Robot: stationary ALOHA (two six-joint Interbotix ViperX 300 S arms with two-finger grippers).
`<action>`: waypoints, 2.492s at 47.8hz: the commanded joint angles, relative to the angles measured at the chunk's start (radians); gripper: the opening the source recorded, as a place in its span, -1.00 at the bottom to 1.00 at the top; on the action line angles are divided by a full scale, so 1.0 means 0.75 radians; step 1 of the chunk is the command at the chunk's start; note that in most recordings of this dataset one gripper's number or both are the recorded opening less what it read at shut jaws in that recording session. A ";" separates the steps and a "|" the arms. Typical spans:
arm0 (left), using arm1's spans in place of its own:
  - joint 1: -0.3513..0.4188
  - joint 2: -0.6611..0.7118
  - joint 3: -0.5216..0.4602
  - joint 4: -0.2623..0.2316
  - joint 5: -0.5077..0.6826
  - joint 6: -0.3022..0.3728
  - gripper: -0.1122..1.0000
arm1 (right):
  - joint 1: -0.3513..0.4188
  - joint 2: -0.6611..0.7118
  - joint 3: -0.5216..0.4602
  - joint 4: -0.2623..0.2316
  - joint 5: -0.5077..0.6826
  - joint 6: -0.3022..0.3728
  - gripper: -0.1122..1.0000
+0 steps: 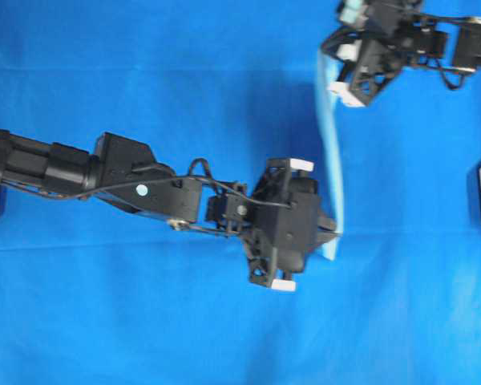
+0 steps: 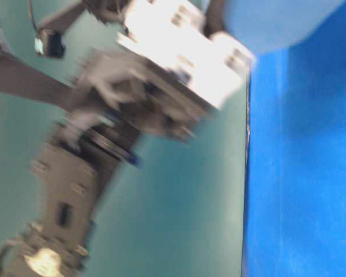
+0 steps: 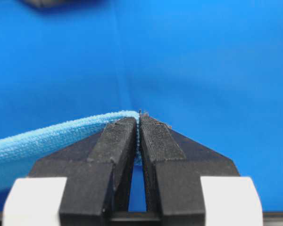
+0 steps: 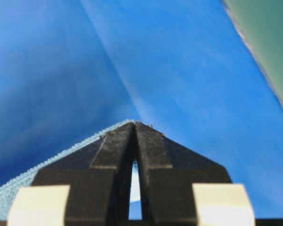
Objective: Fold the light blue towel.
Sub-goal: 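Rotate the held towel vertical, right gripper far, left gripper near, then lay the towel strip down, open both grippers and withdraw, then move both grippers to the far end corners of the towel strip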
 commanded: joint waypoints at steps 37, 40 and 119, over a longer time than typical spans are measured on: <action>-0.018 -0.252 0.466 -0.006 -0.094 -0.188 -0.76 | -0.002 0.374 -0.280 -0.016 -0.258 -0.014 -0.77; -0.010 -0.254 0.464 -0.006 -0.112 -0.186 -0.76 | 0.002 0.374 -0.280 -0.016 -0.264 -0.025 -0.77; 0.331 -1.321 1.188 -0.006 -0.323 -0.155 0.60 | 0.209 -0.526 0.423 0.022 -0.452 0.188 0.19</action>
